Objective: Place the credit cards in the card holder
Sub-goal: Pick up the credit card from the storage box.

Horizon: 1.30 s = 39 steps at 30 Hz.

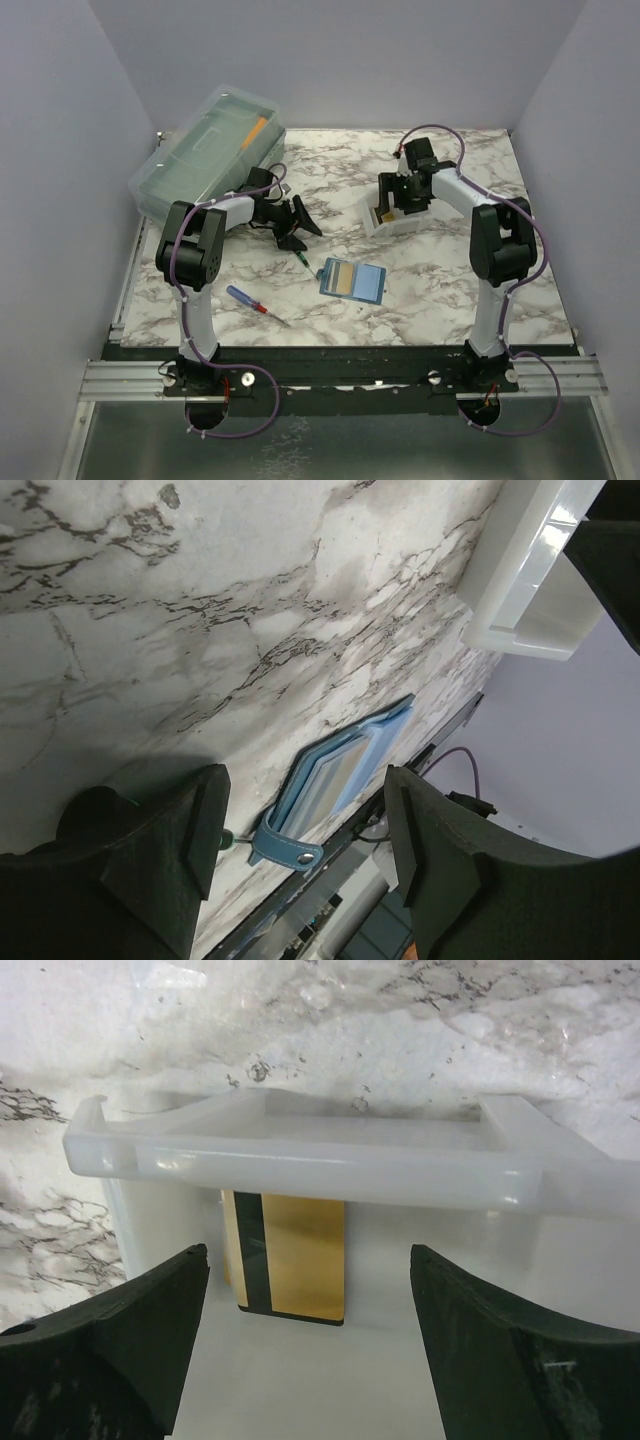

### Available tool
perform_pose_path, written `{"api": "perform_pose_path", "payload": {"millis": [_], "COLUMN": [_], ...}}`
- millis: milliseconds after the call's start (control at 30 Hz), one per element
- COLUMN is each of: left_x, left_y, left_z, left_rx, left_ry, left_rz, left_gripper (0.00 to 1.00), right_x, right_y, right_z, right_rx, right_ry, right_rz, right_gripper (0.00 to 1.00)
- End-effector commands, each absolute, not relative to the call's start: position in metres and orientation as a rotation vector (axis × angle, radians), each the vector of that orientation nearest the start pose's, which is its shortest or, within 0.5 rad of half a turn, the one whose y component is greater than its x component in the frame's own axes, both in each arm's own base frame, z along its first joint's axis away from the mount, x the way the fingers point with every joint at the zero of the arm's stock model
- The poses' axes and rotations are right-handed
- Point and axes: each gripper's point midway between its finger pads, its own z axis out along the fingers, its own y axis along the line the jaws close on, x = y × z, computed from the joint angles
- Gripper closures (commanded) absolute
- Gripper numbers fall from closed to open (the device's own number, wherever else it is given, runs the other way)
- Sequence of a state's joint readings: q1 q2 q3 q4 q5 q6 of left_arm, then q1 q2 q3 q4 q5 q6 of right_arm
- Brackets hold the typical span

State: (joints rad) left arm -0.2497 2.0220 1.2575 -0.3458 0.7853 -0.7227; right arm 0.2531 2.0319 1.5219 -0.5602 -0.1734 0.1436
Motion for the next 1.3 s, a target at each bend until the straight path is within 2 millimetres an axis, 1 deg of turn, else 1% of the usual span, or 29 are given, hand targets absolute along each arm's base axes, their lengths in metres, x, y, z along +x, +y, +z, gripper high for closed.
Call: {"api": "perform_pose_path", "payload": {"millis": [0,100,400,467,533,600,667,733,800,900,967,1033,1067,1167,1267], "left_x": [0.356,0.357,0.356,0.356,0.355,0.356,0.356,0.356,0.355,0.355,0.355,0.354,0.355,0.354,0.354], "left_y": [-0.239,-0.240,-0.240,-0.240,-0.240,-0.240,-0.239,-0.239,-0.239,-0.239,-0.239,-0.239,-0.239,-0.238,-0.239], "left_z": [0.052,0.055,0.058,0.058,0.058,0.058,0.058,0.059,0.059,0.059,0.059,0.059,0.059,0.058,0.058], "left_rx": [-0.362,-0.356,-0.346,-0.344,-0.342,-0.343,-0.343,-0.340,-0.339,-0.336,-0.337,-0.336,-0.337,-0.341,-0.342], "left_ry": [2.801,2.795,2.792,2.792,2.794,2.793,2.792,2.791,2.790,2.790,2.791,2.792,2.790,2.794,2.795], "left_rz": [-1.368,-1.377,-1.380,-1.378,-1.378,-1.374,-1.374,-1.373,-1.370,-1.371,-1.369,-1.369,-1.367,-1.362,-1.362], "left_gripper": [0.30,0.28,0.27,0.27,0.26,0.26,0.26,0.26,0.26,0.25,0.25,0.25,0.25,0.25,0.25], "right_x": [0.442,0.440,0.436,0.435,0.432,0.428,0.422,0.418,0.415,0.412,0.413,0.415,0.417,0.424,0.429], "right_y": [0.162,0.165,0.172,0.170,0.165,0.156,0.153,0.152,0.156,0.165,0.163,0.158,0.155,0.146,0.137], "right_z": [0.042,0.036,0.023,0.017,0.008,-0.002,-0.009,-0.014,-0.018,-0.021,-0.023,-0.021,-0.019,-0.009,0.002], "right_rx": [-0.187,-0.208,-0.252,-0.261,-0.277,-0.282,-0.286,-0.280,-0.260,-0.244,-0.229,-0.217,-0.212,-0.189,-0.150], "right_ry": [2.675,2.682,2.705,2.718,2.749,2.775,2.789,2.803,2.820,2.831,2.838,2.836,2.827,2.792,2.766], "right_rz": [0.399,0.400,0.298,0.241,0.152,0.044,-0.010,-0.023,0.001,0.070,0.054,0.002,-0.025,-0.097,-0.176], "right_gripper": [0.15,0.15,0.14,0.13,0.13,0.10,0.10,0.12,0.16,0.28,0.34,0.39,0.40,0.47,0.50]}}
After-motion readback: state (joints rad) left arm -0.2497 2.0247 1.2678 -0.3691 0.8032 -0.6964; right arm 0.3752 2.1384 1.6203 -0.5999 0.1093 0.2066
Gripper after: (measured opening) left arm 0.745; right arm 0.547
